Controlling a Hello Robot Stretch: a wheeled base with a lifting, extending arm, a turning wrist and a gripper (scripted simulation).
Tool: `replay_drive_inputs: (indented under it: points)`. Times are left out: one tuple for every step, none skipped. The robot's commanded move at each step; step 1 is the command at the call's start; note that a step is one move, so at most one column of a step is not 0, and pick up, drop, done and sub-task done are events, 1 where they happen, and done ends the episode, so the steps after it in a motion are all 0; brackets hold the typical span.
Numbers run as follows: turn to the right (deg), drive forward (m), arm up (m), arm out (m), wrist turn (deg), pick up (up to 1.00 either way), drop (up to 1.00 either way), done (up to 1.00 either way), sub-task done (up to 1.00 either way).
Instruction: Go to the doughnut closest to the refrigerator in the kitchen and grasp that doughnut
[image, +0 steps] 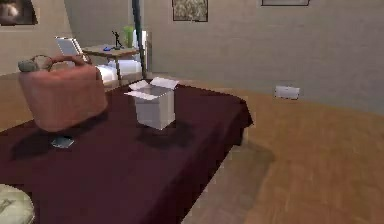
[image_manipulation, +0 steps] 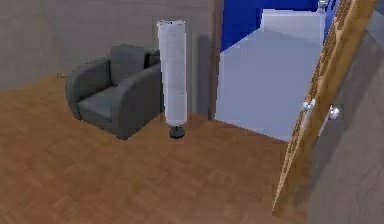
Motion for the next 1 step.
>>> replay_drive_inputs:
  points:
    - [45.0, 0.00, 0.00, 0.00, 0.0, 0.00, 0.00, 0.00, 0.00]
